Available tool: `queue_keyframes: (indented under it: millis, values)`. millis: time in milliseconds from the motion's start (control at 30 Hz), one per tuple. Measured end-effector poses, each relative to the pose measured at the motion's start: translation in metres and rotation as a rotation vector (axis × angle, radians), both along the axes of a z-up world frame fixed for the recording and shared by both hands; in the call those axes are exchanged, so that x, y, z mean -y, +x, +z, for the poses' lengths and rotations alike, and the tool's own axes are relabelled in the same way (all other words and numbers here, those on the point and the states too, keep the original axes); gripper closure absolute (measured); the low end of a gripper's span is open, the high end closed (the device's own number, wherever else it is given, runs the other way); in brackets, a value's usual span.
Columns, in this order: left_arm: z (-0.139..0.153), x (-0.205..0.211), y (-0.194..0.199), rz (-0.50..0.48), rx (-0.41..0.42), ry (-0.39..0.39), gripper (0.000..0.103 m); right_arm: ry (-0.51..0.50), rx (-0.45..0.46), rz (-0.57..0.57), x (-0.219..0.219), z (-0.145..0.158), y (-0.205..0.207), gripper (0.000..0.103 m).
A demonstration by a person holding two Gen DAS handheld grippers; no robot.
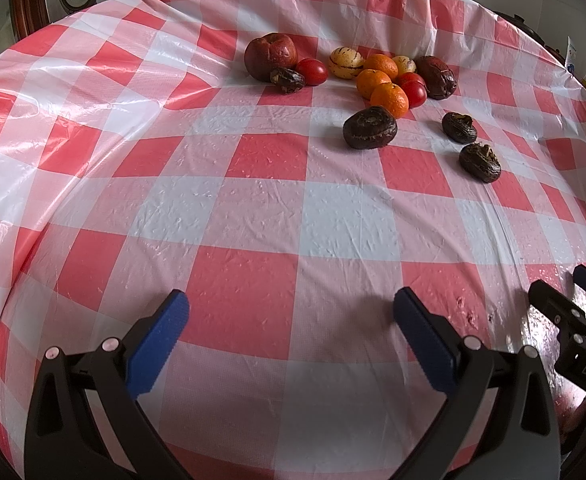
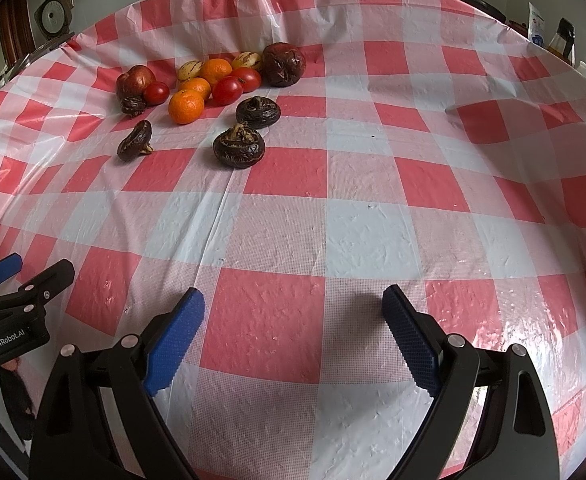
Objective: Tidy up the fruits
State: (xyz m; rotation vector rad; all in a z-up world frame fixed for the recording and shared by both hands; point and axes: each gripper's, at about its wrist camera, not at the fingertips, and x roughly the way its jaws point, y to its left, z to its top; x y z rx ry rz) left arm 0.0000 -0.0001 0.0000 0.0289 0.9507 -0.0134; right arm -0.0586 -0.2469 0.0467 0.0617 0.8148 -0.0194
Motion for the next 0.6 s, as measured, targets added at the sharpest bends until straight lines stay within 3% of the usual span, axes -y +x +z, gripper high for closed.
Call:
queue_keyframes:
  millis: [600]
  values:
    - [-0.0003,0.001,-0.0003,-0.015,-0.009,-0.001,0.001,-0.004,-0.007,0.03,-0.0013,0.0013,0.0055,0.016]
